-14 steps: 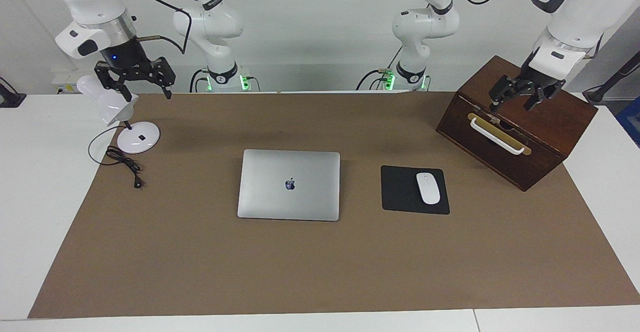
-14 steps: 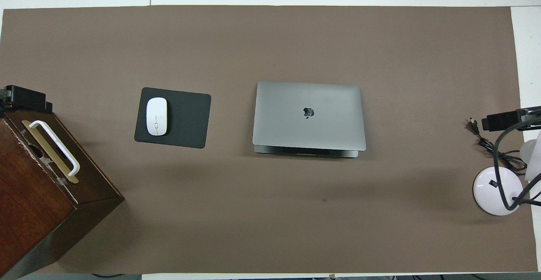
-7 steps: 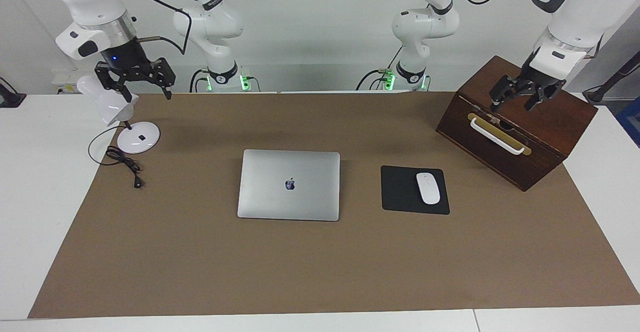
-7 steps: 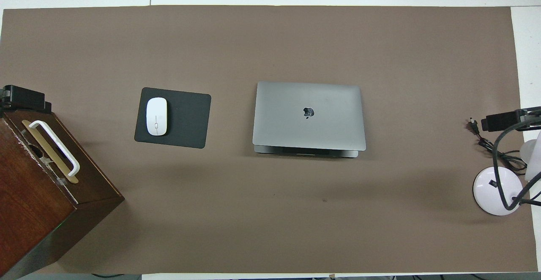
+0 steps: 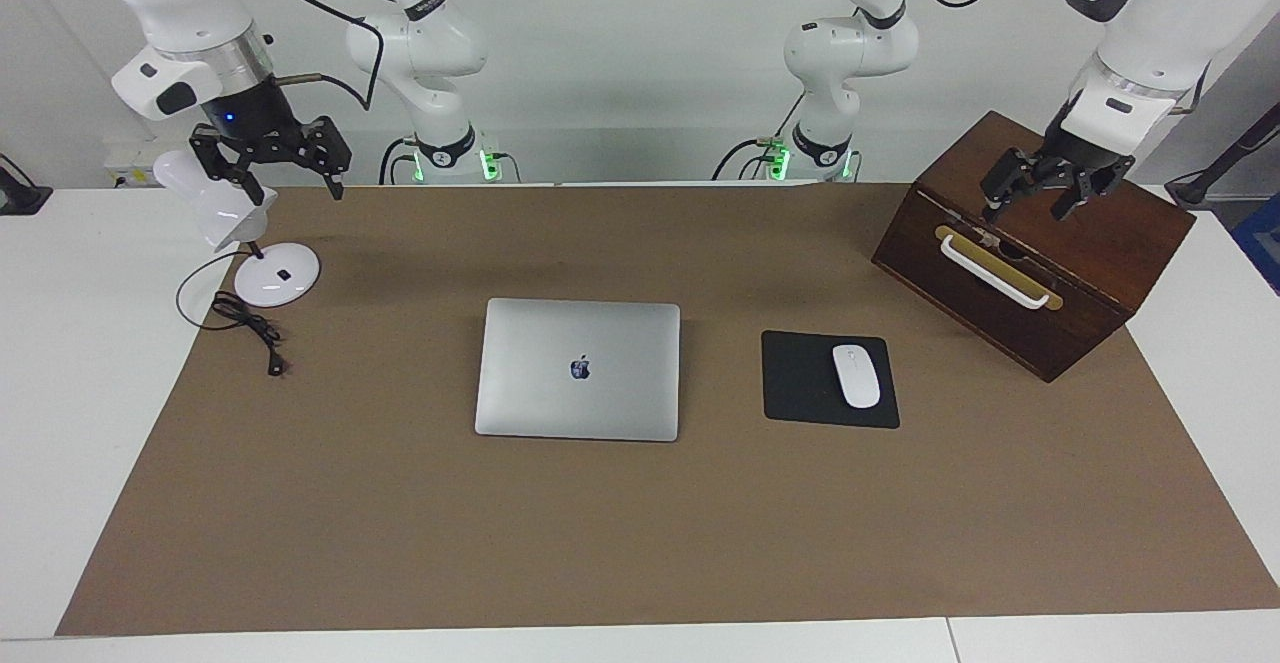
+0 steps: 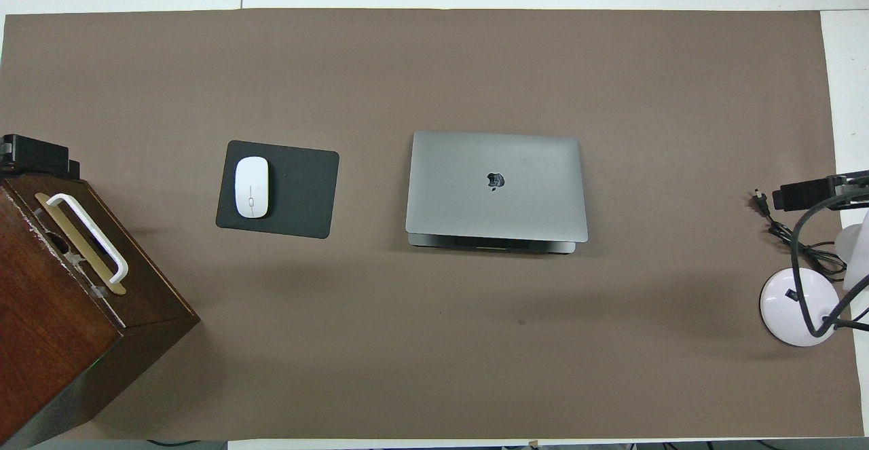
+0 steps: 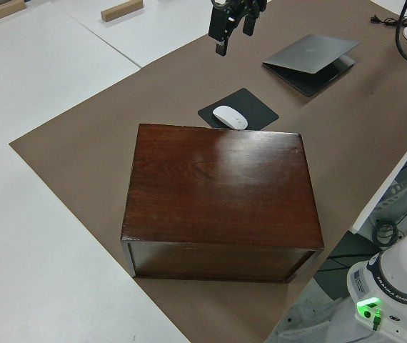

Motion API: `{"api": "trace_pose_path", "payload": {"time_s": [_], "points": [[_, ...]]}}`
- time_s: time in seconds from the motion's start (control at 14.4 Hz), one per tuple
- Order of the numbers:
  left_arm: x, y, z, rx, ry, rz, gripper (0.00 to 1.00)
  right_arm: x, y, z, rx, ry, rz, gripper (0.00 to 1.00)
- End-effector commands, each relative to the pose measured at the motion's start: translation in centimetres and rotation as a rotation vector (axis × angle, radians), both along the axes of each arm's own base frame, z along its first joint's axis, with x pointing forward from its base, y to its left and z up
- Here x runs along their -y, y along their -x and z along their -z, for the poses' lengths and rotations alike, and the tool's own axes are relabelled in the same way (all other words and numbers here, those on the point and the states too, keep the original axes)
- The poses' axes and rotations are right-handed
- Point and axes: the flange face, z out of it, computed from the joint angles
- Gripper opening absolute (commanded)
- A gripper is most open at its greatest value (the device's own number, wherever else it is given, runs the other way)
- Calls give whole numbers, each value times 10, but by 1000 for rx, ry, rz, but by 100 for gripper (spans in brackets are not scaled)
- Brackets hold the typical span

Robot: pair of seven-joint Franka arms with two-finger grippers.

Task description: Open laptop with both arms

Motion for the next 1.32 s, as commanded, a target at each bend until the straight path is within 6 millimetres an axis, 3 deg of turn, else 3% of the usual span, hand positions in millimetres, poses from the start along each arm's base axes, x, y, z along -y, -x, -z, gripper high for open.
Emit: {"api": "trace_pose_path", "payload": {"time_s": [0.0,0.07,0.14,0.28,0.35,1.25], "points": [[2,5,-2,24,-18,-7,100,5,4,1,17,15,-19,100],[5,4,-3,30,-18,-4,100,5,4,1,18,15,-19,100],[6,3,-3,40,-18,-4,80,5,3,0,31,16,-20,100],[6,2,-2,46,-19,-1,14,5,2,2,37,17,-21,100],[6,2,-3,47,-19,-3,0,5,2,2,37,17,-21,100],[16,-5,0,107,8,10,0,6,0,11,37,17,-21,100]]}}
